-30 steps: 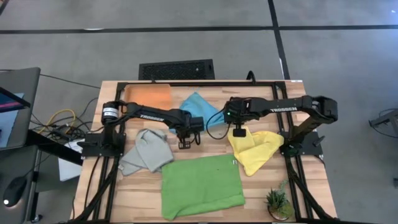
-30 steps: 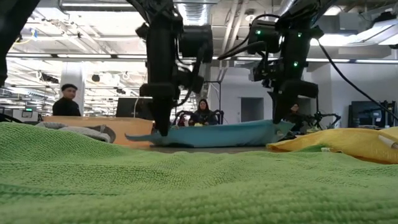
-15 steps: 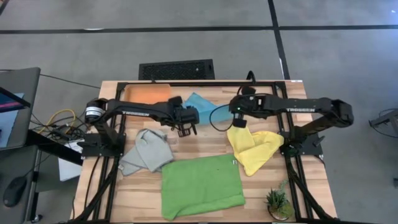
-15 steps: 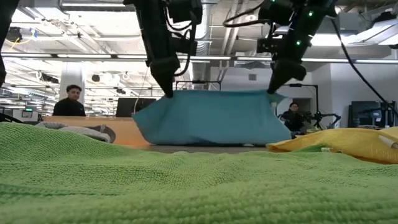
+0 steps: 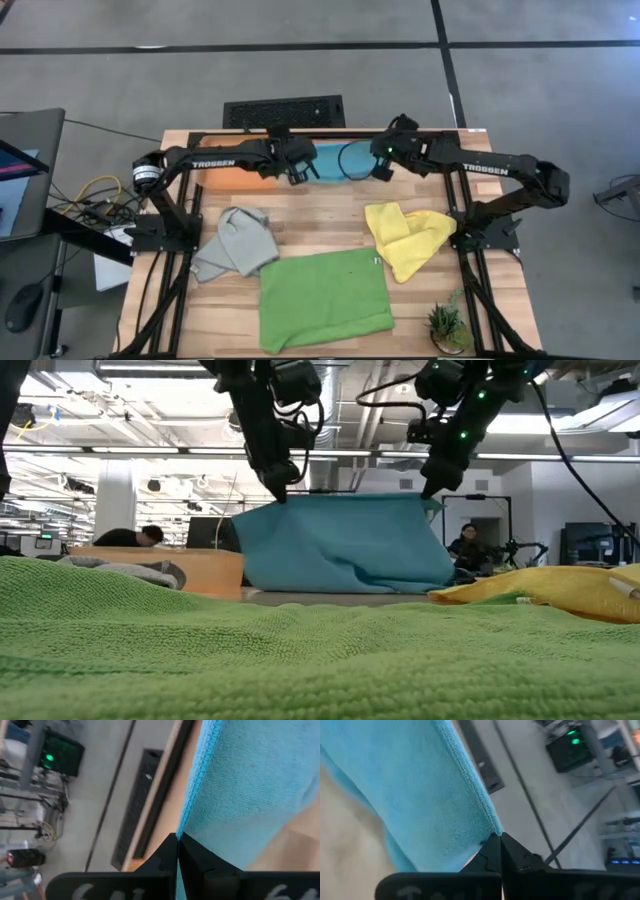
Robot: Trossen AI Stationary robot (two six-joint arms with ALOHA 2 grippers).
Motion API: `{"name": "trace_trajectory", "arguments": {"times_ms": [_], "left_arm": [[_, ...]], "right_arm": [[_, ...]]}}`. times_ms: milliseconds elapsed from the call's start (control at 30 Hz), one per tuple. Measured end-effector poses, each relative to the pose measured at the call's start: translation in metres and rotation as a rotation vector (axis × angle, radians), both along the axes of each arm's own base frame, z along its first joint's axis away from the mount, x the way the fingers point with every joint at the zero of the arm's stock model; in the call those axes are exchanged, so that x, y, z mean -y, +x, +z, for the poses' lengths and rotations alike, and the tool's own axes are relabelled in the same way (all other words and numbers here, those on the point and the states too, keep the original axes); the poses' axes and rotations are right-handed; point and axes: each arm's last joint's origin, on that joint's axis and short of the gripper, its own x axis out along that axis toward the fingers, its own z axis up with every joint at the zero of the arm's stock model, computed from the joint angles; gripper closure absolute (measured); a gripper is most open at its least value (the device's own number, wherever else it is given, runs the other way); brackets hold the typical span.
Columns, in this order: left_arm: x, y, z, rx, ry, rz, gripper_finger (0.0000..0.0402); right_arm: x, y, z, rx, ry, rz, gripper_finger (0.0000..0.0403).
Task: Fold microfiber towels
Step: Fold the blue microfiber cloth
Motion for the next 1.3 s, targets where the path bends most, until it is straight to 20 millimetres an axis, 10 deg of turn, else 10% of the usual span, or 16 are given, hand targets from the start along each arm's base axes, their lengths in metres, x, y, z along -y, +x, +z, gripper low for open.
{"name": "trace_trajectory", "arguments": {"times_ms": [667,1300], "left_arm": [[-0.032,0.0,0.094,0.141,0.234,-0.077,0.0401],[0.02,-0.003,0.07,0.0,-0.042,-0.153,0.0401]], "right_arm": [[0.027,-0.009,0.058,0.124,-0.321,-0.143,0.0394],[-0.02,-0.01,0.028,-0.057,-0.037,-0.023,0.0394]]}}
